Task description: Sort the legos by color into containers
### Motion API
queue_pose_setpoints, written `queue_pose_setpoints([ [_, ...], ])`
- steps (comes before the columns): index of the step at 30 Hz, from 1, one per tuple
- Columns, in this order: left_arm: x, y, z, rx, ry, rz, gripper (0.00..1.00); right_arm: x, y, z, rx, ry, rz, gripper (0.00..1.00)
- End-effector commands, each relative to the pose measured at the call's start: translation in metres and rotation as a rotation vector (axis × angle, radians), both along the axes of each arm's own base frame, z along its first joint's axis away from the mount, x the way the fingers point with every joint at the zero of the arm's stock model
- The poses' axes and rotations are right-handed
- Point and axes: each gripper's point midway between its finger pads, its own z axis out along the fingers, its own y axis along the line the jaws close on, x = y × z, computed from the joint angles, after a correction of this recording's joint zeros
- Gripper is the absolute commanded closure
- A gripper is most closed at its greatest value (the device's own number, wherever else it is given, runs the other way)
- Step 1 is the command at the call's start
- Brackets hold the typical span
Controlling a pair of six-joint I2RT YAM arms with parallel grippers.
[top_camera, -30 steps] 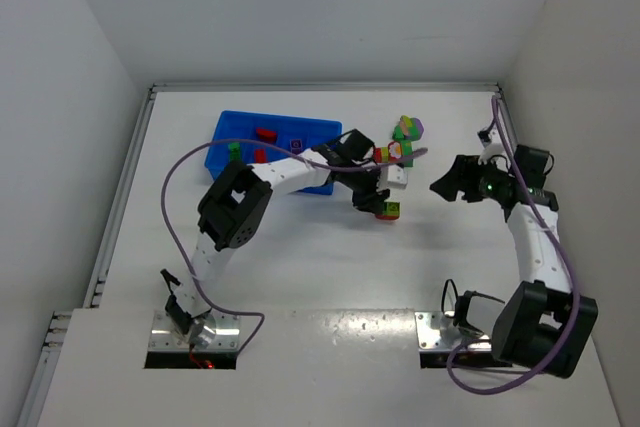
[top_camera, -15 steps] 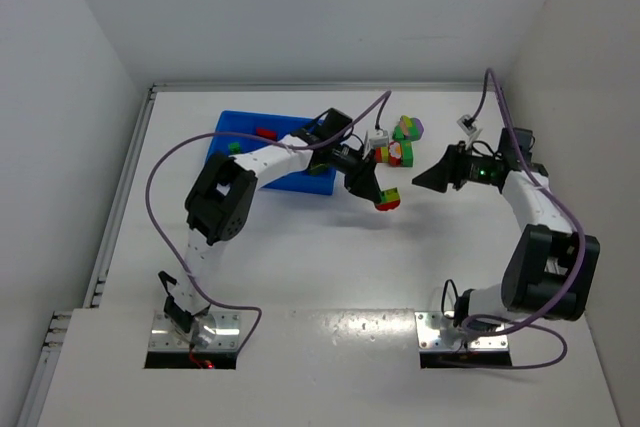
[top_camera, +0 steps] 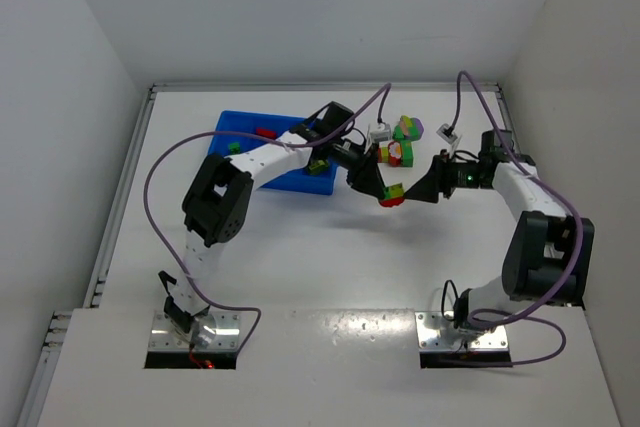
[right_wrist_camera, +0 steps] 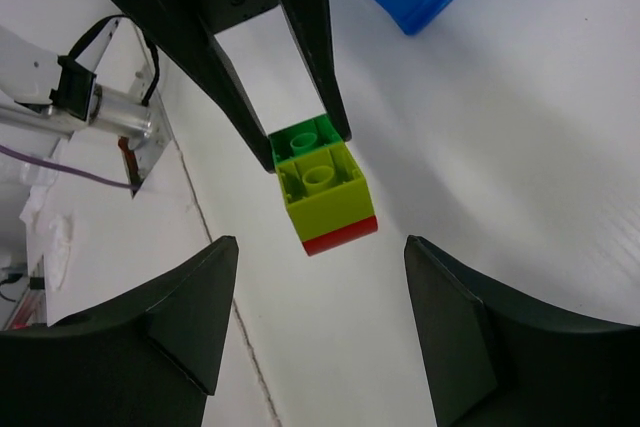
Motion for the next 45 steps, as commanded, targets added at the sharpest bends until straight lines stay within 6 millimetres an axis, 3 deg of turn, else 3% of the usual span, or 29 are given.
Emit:
queue_pose_setpoints([
  [1,-0.002,-0.003,0.056,-0.115,-0.092,-0.042,0.87,0.003,0.001,0.005,-0.013,-0.077,0.040,0.32],
  [12,-0.010,-0.005,0.062,-0.134,-0.101,-0.070,0.87,0.008,0.010,0.006,0.001,-0.078,0.061,0.32],
  [15,-0.009,-0.006,0.065,-0.139,-0.108,-0.070,0.87,0.008,0.015,0.007,0.004,-0.071,0.076,0.40],
  [26,-0.019,-0.013,0.075,-0.169,-0.099,-0.118,0.87,0.005,0.029,0.008,0.030,-0.061,0.114,0.44],
  [38,-0.028,-0.008,0.061,-0.155,-0.064,-0.151,0.87,0.009,0.031,0.026,0.064,-0.088,0.124,0.46],
  [45,-0.028,-0.006,0.058,-0.141,-0.075,-0.142,0.87,0.008,0.033,0.030,0.080,-0.091,0.132,0.61],
])
